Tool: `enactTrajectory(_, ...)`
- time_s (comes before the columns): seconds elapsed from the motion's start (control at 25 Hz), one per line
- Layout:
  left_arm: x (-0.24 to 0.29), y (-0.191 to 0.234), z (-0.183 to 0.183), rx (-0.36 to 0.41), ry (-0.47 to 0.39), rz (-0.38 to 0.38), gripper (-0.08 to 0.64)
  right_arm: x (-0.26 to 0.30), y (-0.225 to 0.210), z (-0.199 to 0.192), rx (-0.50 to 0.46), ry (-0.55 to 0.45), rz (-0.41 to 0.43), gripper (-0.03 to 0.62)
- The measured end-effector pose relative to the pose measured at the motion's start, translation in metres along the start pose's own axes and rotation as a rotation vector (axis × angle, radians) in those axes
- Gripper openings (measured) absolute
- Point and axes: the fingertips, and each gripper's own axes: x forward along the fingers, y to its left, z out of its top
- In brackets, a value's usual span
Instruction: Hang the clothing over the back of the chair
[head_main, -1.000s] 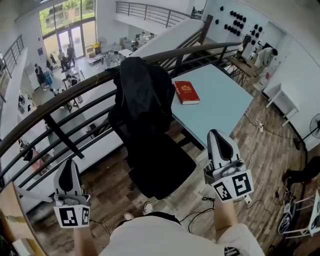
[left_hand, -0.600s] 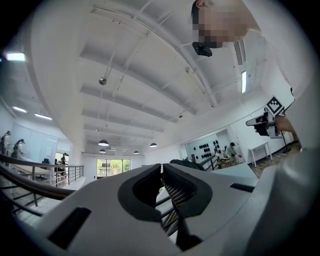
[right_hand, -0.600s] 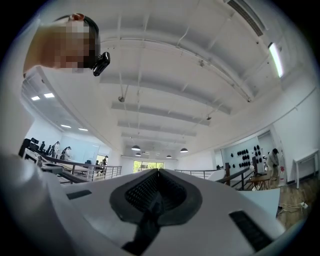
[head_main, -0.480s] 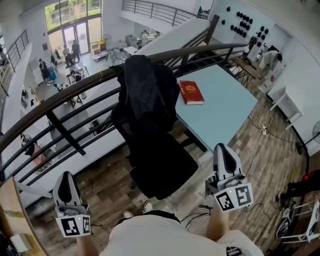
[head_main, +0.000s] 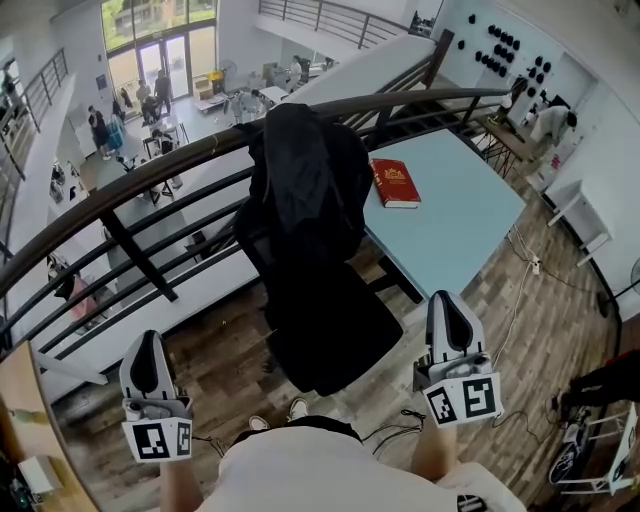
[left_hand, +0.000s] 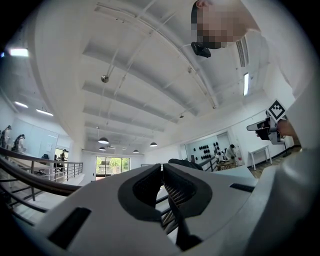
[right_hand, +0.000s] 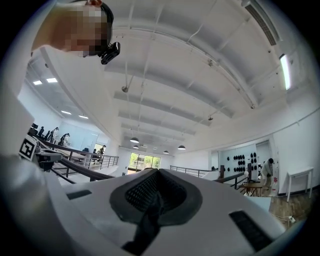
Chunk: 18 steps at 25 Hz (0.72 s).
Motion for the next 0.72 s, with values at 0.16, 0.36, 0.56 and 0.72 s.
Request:
enactTrajectory(0.16, -0.001, 0.003, 0.000, -0.002, -0.001, -0.006, 0.034, 0.003, 0.010, -0.006, 0.002, 0.012, 0.013, 0.020)
enactTrajectory(0.36, -0.007, 0.009, -0.001, -0.007, 0.002, 0.001, 0.035, 0.008, 0.030, -0.013, 0.006, 0.037, 0.056, 0.020)
enactTrajectory(0.56, -0.012, 0.011, -0.004, -0.019, 0.006, -0.012, 0.034, 0.015, 0.049, -0.018, 0.006, 0.053, 0.081, 0.020)
enactTrajectory(0.72, -0.022, 0.022, -0.004, -0.027, 0.003, -0.011, 0.035, 0.020, 0.070, -0.015, -0.016, 0.058, 0.105, 0.018)
